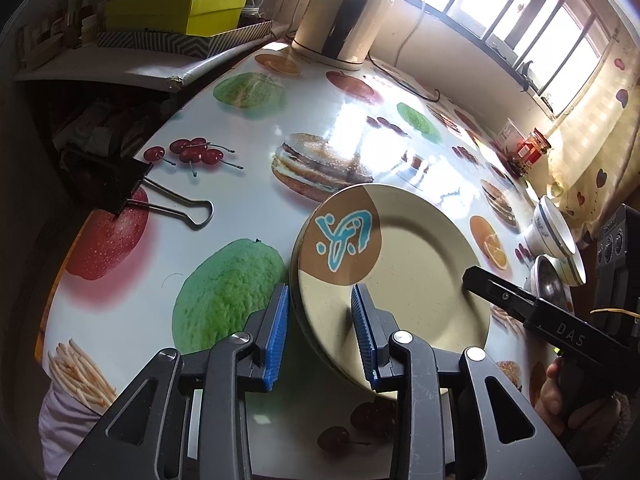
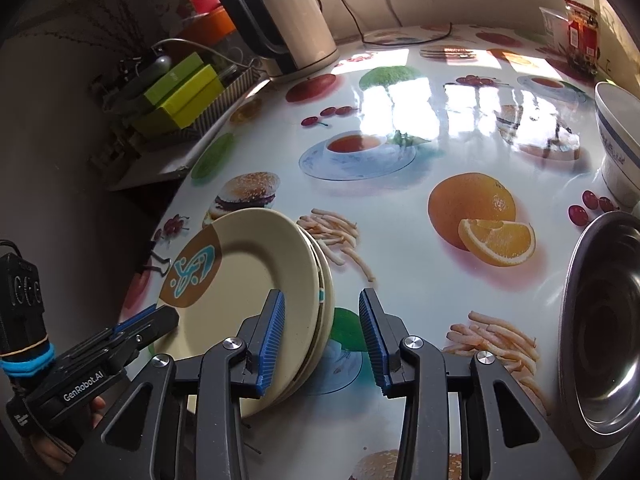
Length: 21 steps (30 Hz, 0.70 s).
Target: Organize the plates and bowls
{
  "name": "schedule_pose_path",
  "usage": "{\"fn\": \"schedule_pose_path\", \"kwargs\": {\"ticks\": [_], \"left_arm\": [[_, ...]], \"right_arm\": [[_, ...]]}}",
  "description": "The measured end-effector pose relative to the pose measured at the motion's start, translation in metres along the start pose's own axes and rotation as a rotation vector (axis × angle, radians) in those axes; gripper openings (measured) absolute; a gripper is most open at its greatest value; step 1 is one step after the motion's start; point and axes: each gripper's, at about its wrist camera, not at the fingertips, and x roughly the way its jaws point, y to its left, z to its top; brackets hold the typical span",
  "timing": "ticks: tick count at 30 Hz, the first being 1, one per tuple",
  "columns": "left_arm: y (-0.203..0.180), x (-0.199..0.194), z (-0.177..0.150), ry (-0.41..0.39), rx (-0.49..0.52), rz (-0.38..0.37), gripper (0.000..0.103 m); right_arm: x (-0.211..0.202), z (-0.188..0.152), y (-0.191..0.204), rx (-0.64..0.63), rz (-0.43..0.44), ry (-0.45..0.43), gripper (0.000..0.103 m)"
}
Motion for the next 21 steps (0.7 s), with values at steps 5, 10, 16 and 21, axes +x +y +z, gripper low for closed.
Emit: {"fn": "schedule_pose_path", "kwargs": {"ticks": [5, 10, 16, 21], "left_arm": [[0.001, 0.002, -0.001, 0.003, -0.015, -0.018, 0.033], [0.002, 0.003, -0.001, 0.003, -0.024, -0.024, 0.033], [0.003, 0.004, 0.001, -0.001, -0.036, -0.033, 0.033], [0.002, 0.007, 0.003, 0.0, -0.033, -0.036, 0.033]], "right_arm": [[0.001, -0.001, -0.001, 0.005, 0.019, 0.002, 0.038], [0.004, -0.002, -0.003, 0.021, 0.056, 0.017, 0.038], [0.01, -0.003, 0.0, 0.023, 0.086, 0.042, 0.038], [0.011, -0.001, 0.0, 0.018, 0.073, 0.041, 0.039]]}}
